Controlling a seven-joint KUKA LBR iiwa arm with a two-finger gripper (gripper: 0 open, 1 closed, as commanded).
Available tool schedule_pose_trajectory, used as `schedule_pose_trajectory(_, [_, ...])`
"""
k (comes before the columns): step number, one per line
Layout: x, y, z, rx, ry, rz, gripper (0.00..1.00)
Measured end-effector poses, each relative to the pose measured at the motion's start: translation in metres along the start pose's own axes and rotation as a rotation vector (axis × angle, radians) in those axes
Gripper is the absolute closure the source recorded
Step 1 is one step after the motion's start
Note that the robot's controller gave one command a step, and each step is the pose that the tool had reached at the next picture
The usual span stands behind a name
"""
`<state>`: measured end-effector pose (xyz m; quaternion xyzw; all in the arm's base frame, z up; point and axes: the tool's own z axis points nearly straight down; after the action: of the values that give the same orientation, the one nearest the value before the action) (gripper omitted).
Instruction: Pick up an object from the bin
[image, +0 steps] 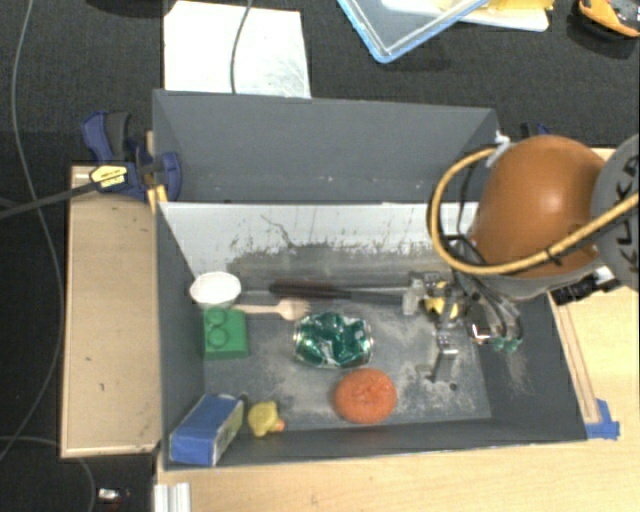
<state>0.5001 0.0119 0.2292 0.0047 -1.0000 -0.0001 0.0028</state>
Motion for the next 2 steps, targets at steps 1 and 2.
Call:
schedule_pose_trajectory(1, [-0.002,0.0,-0.004,0.0,-0.009,0.0,0.0])
schedule_pose_trajectory(2, [0.001,0.018,0.054,-0.001,-0.015,-0.002,0.0])
